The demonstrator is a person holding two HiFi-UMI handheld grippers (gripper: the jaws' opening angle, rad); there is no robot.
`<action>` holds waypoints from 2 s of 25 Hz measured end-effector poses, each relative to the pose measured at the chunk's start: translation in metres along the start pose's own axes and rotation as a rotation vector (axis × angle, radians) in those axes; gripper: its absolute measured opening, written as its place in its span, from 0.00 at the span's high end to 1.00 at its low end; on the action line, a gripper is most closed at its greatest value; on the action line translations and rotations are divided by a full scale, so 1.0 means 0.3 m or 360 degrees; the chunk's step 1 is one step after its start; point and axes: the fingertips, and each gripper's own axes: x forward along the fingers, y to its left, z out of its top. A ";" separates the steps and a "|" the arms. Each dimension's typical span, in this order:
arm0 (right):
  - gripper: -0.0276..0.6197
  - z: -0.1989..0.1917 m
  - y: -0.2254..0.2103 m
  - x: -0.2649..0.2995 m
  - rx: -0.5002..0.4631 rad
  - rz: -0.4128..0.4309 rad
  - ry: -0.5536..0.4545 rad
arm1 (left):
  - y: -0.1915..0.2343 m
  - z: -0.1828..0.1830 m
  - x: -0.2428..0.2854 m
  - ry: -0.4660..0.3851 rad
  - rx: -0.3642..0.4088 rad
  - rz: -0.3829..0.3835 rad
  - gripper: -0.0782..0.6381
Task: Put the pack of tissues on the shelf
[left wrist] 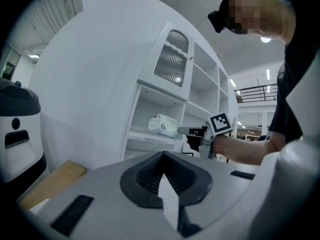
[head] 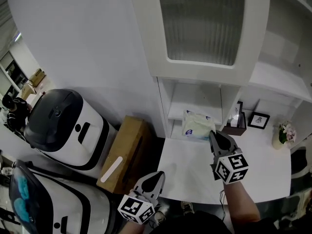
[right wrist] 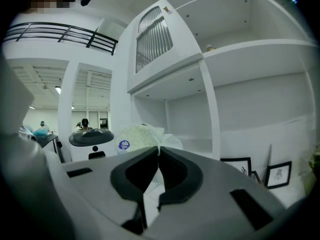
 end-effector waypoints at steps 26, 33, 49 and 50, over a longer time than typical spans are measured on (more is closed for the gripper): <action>0.95 -0.038 -0.136 0.295 -0.0190 -0.0080 0.0174 | 0.027 -0.078 0.084 0.0040 -0.0095 0.0198 0.89; 0.95 -0.043 -0.146 0.340 -0.0164 -0.0112 0.0194 | 0.045 -0.076 0.054 0.0030 -0.0110 0.0257 0.89; 0.95 -0.055 -0.163 0.397 -0.0093 -0.0196 0.0219 | 0.077 -0.067 -0.010 0.0031 -0.0109 0.0290 0.89; 0.94 -0.056 -0.162 0.395 -0.0090 -0.0196 0.0218 | 0.076 -0.067 -0.013 0.0033 -0.0108 0.0285 0.89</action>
